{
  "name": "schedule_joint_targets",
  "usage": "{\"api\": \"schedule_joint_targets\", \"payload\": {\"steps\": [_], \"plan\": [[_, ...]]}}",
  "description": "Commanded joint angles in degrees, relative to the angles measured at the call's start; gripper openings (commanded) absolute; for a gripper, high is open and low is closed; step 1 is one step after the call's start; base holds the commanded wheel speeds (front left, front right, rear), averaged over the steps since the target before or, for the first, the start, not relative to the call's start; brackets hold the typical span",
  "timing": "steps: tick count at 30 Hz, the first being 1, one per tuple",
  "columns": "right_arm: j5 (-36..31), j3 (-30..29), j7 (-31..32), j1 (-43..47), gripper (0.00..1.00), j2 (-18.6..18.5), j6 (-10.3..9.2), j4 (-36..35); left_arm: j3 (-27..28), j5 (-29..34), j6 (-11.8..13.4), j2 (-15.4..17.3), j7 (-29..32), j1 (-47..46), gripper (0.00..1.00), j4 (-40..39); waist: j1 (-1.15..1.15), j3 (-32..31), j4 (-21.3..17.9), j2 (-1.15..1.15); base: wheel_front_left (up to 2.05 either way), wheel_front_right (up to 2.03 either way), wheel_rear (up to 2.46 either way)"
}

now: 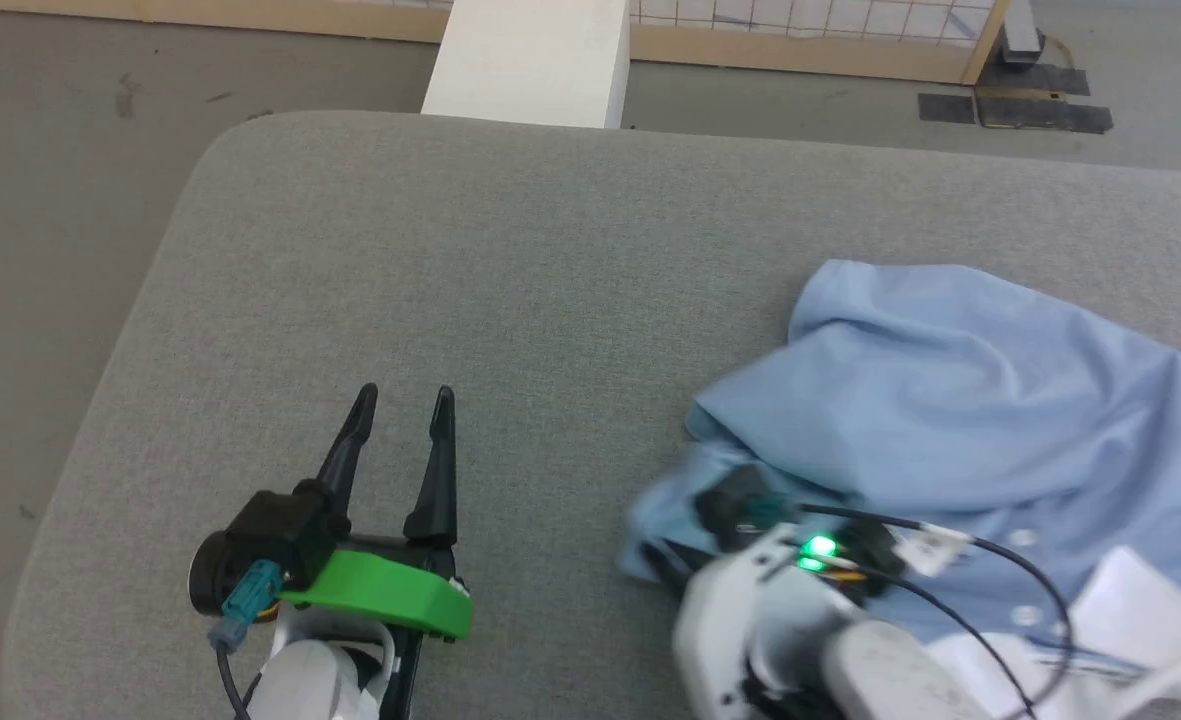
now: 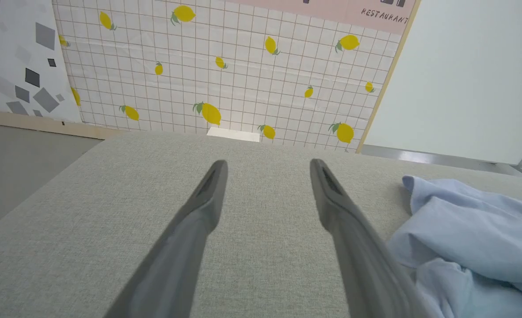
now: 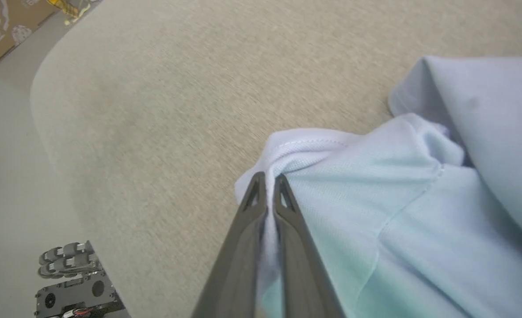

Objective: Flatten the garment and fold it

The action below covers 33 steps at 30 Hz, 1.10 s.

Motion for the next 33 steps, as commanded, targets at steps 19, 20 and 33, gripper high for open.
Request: {"api": "schedule_joint_targets", "payload": {"steps": [19, 20, 33], "plan": [[5.38, -13.92, -23.41, -0.85, 1.00, 0.31, 0.37, -6.04, 1.12, 1.31, -0.55, -0.10, -0.21, 1.04, 1.00, 1.47, 0.00, -3.58, -3.14, 0.00, 0.00, 0.00, 0.00], [3.79, -16.57, -23.89, 0.43, 1.00, 0.31, 0.37, -7.10, 0.83, 1.67, -0.83, 0.02, -0.21, 1.35, 1.00, 1.99, 0.00, -3.96, -3.52, 0.00, 0.00, 0.00, 0.00], [-1.51, -37.92, -23.27, 14.11, 1.00, 0.32, 0.37, -13.71, -8.82, -1.46, -2.68, 6.47, 12.38, 5.25, 1.00, 11.24, 0.00, -4.43, -8.51, 0.00, 0.00, 0.00, 0.00]]}}
